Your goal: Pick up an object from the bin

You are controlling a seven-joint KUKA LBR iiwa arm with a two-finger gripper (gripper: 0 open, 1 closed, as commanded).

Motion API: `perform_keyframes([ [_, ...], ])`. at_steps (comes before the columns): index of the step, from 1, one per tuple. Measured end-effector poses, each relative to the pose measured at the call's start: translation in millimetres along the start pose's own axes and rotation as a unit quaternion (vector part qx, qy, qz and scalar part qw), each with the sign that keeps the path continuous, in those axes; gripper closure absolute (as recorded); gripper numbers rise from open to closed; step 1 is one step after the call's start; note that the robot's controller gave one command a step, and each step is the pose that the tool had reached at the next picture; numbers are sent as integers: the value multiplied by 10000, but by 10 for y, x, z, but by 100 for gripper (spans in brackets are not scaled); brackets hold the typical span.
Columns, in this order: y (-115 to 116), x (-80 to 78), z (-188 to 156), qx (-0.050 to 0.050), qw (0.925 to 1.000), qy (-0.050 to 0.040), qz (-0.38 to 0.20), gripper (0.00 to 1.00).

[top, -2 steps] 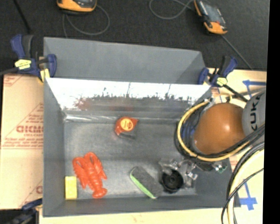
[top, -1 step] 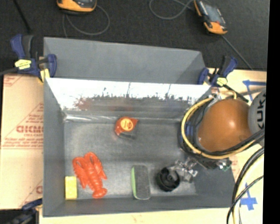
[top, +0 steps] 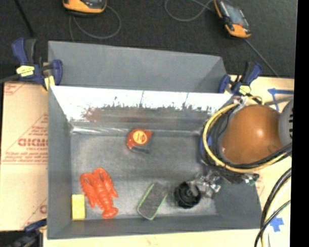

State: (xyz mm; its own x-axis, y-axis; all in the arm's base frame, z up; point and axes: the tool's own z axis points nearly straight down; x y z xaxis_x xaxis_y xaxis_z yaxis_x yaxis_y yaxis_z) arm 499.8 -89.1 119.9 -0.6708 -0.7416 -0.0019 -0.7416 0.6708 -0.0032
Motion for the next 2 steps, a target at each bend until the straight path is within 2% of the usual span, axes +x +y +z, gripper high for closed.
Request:
perform_keyframes([
  [2, 5, -3, -184, -21, 10000, 8, 6, 100],
])
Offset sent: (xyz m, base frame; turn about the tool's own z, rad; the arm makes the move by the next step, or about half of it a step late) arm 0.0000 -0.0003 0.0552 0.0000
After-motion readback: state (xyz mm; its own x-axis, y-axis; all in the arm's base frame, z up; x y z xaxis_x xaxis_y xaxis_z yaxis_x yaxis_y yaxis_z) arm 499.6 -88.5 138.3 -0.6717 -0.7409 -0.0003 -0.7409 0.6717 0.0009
